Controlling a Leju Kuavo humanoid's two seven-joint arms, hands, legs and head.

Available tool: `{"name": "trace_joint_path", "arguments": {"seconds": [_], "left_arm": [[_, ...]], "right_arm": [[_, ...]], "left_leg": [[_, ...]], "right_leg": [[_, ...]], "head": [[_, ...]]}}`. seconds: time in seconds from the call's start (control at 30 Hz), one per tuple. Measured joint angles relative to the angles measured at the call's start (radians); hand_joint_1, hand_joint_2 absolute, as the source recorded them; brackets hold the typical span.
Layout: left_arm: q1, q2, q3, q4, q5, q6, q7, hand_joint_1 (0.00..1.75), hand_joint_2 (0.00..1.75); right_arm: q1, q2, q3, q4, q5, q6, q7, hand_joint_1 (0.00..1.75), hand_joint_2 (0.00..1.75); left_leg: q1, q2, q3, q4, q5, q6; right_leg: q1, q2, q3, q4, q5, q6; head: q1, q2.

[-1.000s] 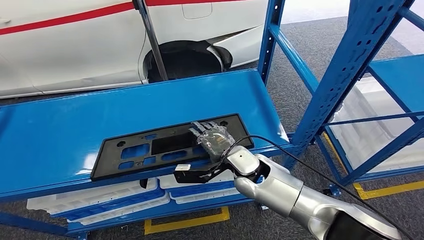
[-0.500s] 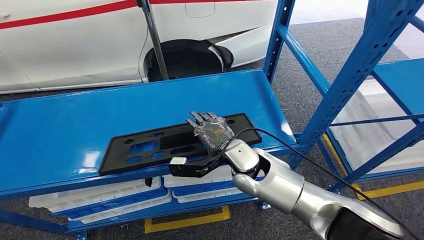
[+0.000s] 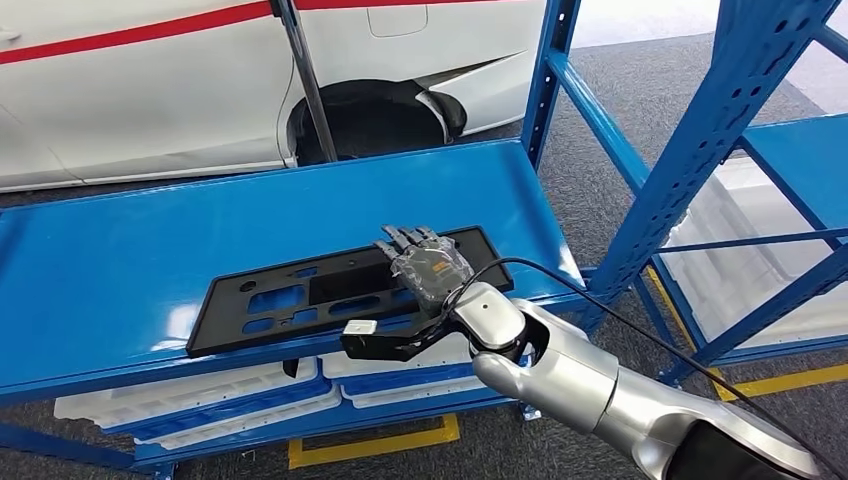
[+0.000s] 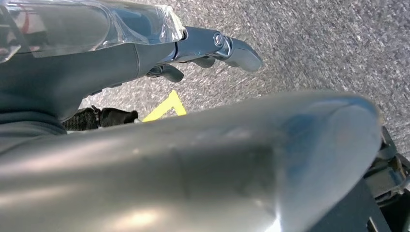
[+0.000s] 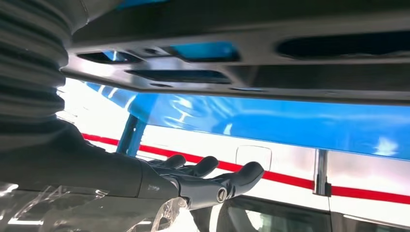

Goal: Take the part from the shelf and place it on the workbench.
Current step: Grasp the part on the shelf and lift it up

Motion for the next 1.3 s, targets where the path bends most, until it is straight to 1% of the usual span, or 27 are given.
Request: {"name": "trace_joint_path", "arguments": {"seconds": [0.07, 0.13, 0.17, 0.2, 0.23, 0.3, 0.33, 0.37, 0.47, 0.53, 0.57, 0.63, 0.67, 0.7, 0.73, 0.83, 0.87, 0.9, 0.97, 1.03, 1.07, 1.13, 1.17, 1.2, 1.23, 1.27, 1.3], "left_arm": [[-0.001, 0.0, 0.0, 0.0, 0.001, 0.0, -0.001, 0.0, 0.0], [0.0, 0.0, 0.0, 0.0, 0.002, 0.0, -0.002, 0.0, 0.0], [0.001, 0.0, 0.0, 0.0, 0.002, 0.0, -0.002, 0.0, 0.0], [0.002, 0.0, 0.0, 0.0, 0.002, 0.0, -0.002, 0.0, 0.0], [0.002, 0.0, 0.0, 0.0, 0.003, 0.0, -0.002, 0.0, 0.0], [0.0, 0.0, 0.001, 0.0, 0.003, 0.0, -0.002, 0.0, 0.0], [-0.001, 0.0, 0.001, 0.0, 0.003, 0.0, -0.002, 0.0, 0.0], [-0.002, -0.001, 0.001, 0.0, 0.003, 0.0, -0.002, 0.0, 0.0], [-0.001, -0.001, 0.001, 0.0, 0.006, 0.0, -0.003, 0.0, 0.0], [-0.001, -0.001, 0.002, 0.0, 0.007, 0.0, -0.003, 0.0, 0.0], [-0.001, -0.001, 0.002, 0.0, 0.007, 0.0, -0.004, 0.0, 0.0], [-0.001, -0.002, 0.002, 0.0, 0.007, 0.0, -0.004, 0.0, 0.0], [0.0, -0.003, 0.002, 0.0, 0.007, 0.0, -0.004, 0.0, 0.0], [0.0, -0.003, 0.002, 0.0, 0.007, 0.0, -0.004, 0.0, 0.0], [0.001, -0.003, 0.002, 0.0, 0.007, 0.0, -0.004, 0.0, 0.0], [0.0, -0.003, 0.002, 0.0, 0.007, 0.0, -0.004, 0.0, 0.0], [0.0, -0.003, 0.002, 0.0, 0.007, 0.0, -0.004, 0.0, 0.0], [0.0, -0.003, 0.002, 0.0, 0.006, 0.0, -0.004, 0.0, 0.0], [0.001, -0.003, 0.002, 0.0, 0.006, 0.0, -0.004, 0.0, 0.0], [0.0, -0.003, 0.002, 0.0, 0.006, 0.0, -0.004, 0.0, 0.0], [0.0, -0.003, 0.002, 0.0, 0.006, 0.0, -0.004, 0.0, 0.0], [-0.001, -0.004, 0.002, 0.0, 0.006, 0.0, -0.005, 0.0, 0.0], [0.0, -0.004, 0.002, 0.0, 0.006, 0.0, -0.005, 0.0, 0.0], [0.0, -0.004, 0.002, 0.0, 0.006, 0.0, -0.005, 0.0, 0.0], [0.001, -0.004, 0.002, 0.0, 0.006, 0.0, -0.005, 0.0, 0.0], [0.0, -0.004, 0.002, 0.0, 0.006, 0.0, -0.005, 0.0, 0.0], [0.0, -0.003, 0.002, 0.0, 0.006, 0.0, -0.005, 0.0, 0.0]], "right_arm": [[0.0, 0.0, 0.001, -0.003, -0.001, 0.001, -0.001, 0.0, 1.75], [0.001, 0.0, 0.003, -0.003, -0.003, 0.001, -0.002, 0.0, 1.75], [0.002, -0.001, 0.005, -0.003, -0.005, 0.002, -0.002, 0.0, 1.75], [0.002, -0.001, 0.007, -0.003, -0.007, 0.002, -0.003, 0.0, 1.75], [0.002, -0.001, 0.009, -0.003, -0.009, 0.002, -0.003, 0.0, 1.75], [0.002, -0.001, 0.011, -0.004, -0.01, 0.002, -0.005, 0.0, 1.75], [0.001, -0.001, 0.012, -0.004, -0.011, 0.002, -0.006, 0.0, 1.75], [0.001, -0.001, 0.012, -0.006, -0.013, 0.001, -0.007, 0.0, 1.75], [0.0, -0.002, 0.016, -0.012, -0.023, 0.001, -0.012, 0.0, 1.75], [-0.001, -0.003, 0.017, -0.017, -0.028, 0.001, -0.013, 0.0, 1.75], [-0.002, -0.004, 0.017, -0.019, -0.03, 0.001, -0.014, 0.0, 1.75], [0.0, -0.005, 0.019, -0.02, -0.033, 0.002, -0.014, 0.0, 1.75], [0.004, -0.006, 0.019, -0.02, -0.033, 0.002, -0.014, 0.0, 1.75], [0.007, -0.007, 0.02, -0.02, -0.034, 0.002, -0.014, 0.0, 1.75], [0.009, -0.007, 0.02, -0.02, -0.036, 0.002, -0.014, 0.0, 1.75], [0.011, -0.007, 0.02, -0.02, -0.042, 0.003, -0.015, 0.0, 1.75], [0.011, -0.007, 0.02, -0.021, -0.042, 0.004, -0.015, 0.0, 1.75], [0.012, -0.007, 0.02, -0.022, -0.042, 0.005, -0.015, 0.0, 1.75], [0.014, -0.006, 0.021, -0.023, -0.043, 0.006, -0.016, 0.0, 1.75], [0.014, -0.006, 0.021, -0.024, -0.048, 0.007, -0.019, 0.0, 1.75], [0.014, -0.005, 0.021, -0.025, -0.051, 0.008, -0.021, 0.0, 1.75], [0.016, -0.004, 0.022, -0.025, -0.061, 0.013, -0.026, 0.0, 1.75], [0.017, -0.003, 0.025, -0.025, -0.067, 0.016, -0.029, 0.0, 1.75], [0.019, -0.003, 0.028, -0.025, -0.072, 0.019, -0.033, 0.0, 1.75], [0.021, -0.003, 0.031, -0.025, -0.076, 0.021, -0.037, 0.0, 1.75], [0.022, -0.002, 0.035, -0.025, -0.08, 0.023, -0.04, 0.0, 1.75], [0.022, -0.001, 0.038, -0.025, -0.083, 0.024, -0.044, 0.0, 1.75]], "left_leg": [[0.004, 0.001, -0.044, 0.098, -0.053, -0.012], [0.008, 0.001, -0.11, 0.238, -0.11, -0.022], [0.009, 0.001, -0.131, 0.278, -0.118, -0.023], [0.009, 0.001, -0.135, 0.28, -0.107, -0.022], [0.009, 0.001, -0.118, 0.239, -0.08, -0.02], [0.007, 0.001, -0.05, 0.088, -0.013, -0.01], [0.003, 0.001, -0.021, 0.025, 0.009, -0.005], [-0.001, 0.001, -0.004, -0.014, 0.02, -0.001], [-0.008, 0.0, 0.003, -0.033, 0.025, 0.011], [-0.003, 0.001, 0.012, -0.047, 0.035, 0.02], [-0.001, 0.001, 0.016, -0.053, 0.039, 0.024], [-0.002, 0.002, 0.017, -0.054, 0.041, 0.029], [-0.002, 0.002, 0.017, -0.053, 0.041, 0.03], [-0.001, 0.002, 0.017, -0.053, 0.04, 0.03], [0.0, 0.001, 0.017, -0.052, 0.039, 0.029], [0.002, -0.002, 0.016, -0.037, 0.028, 0.017], [0.0, -0.003, 0.013, -0.03, 0.023, 0.012], [-0.003, -0.003, 0.01, -0.025, 0.02, 0.007], [-0.001, -0.002, 0.007, -0.022, 0.017, 0.004], [0.003, -0.001, -0.005, 0.006, -0.003, -0.003], [0.005, -0.001, -0.024, 0.049, -0.028, -0.009], [0.008, 0.0, -0.087, 0.185, -0.09, -0.019], [0.009, 0.001, -0.118, 0.248, -0.112, -0.022], [0.01, 0.001, -0.136, 0.282, -0.117, -0.022], [0.009, 0.001, -0.136, 0.276, -0.104, -0.02], [0.009, 0.0, -0.117, 0.23, -0.075, -0.015], [0.007, 0.0, -0.084, 0.154, -0.036, -0.009]], "right_leg": [[-0.003, -0.001, 0.0, -0.001, 0.001, -0.008], [-0.003, -0.001, -0.001, -0.001, 0.001, -0.011], [-0.002, -0.001, -0.001, -0.001, 0.0, -0.011], [-0.002, -0.001, -0.001, -0.001, 0.0, -0.011], [-0.001, 0.0, -0.001, -0.001, 0.0, -0.011], [0.0, 0.001, 0.001, -0.001, 0.0, -0.01], [0.001, 0.001, 0.002, -0.003, 0.001, -0.008], [0.001, 0.001, 0.002, -0.005, 0.002, -0.005], [-0.001, 0.001, 0.002, -0.011, 0.005, 0.012], [0.0, -0.001, -0.007, 0.013, -0.014, 0.02], [0.001, -0.001, -0.026, 0.056, -0.04, 0.022], [0.002, -0.002, -0.086, 0.187, -0.105, 0.024], [0.002, -0.002, -0.113, 0.243, -0.124, 0.025], [0.001, -0.002, -0.126, 0.269, -0.125, 0.026], [0.0, -0.002, -0.12, 0.255, -0.108, 0.028], [-0.006, -0.002, -0.028, 0.063, -0.017, 0.031], [-0.007, -0.001, -0.007, 0.02, -0.004, 0.029], [-0.007, 0.001, 0.001, 0.002, -0.003, 0.025], [-0.004, 0.003, -0.002, 0.003, -0.003, 0.013], [-0.005, 0.003, -0.002, 0.002, -0.002, 0.003], [-0.006, 0.003, -0.002, 0.001, -0.001, -0.001], [-0.006, 0.002, -0.002, 0.001, -0.001, -0.006], [-0.006, 0.001, -0.002, 0.001, -0.001, -0.006], [-0.005, 0.001, -0.002, 0.001, -0.001, -0.007], [-0.004, 0.001, -0.002, 0.001, -0.001, -0.007], [-0.004, 0.002, -0.002, 0.001, -0.001, -0.007], [-0.003, 0.003, -0.001, 0.001, -0.001, -0.007]], "head": [[-0.002, 0.0], [-0.003, 0.0], [-0.003, 0.0], [-0.003, 0.0], [-0.003, 0.0], [-0.003, 0.0], [-0.002, 0.0], [-0.002, 0.0], [-0.002, 0.0], [-0.001, 0.0], [-0.001, 0.0], [0.0, 0.0], [0.0, 0.0], [0.0, 0.0], [0.0, 0.0], [0.001, 0.0], [0.001, 0.0], [0.001, 0.0], [0.0, 0.0], [0.0, 0.0], [-0.001, 0.0], [-0.001, 0.0], [-0.001, 0.0], [-0.001, 0.0], [-0.002, 0.0], [-0.002, 0.0], [-0.002, 0.0]]}}
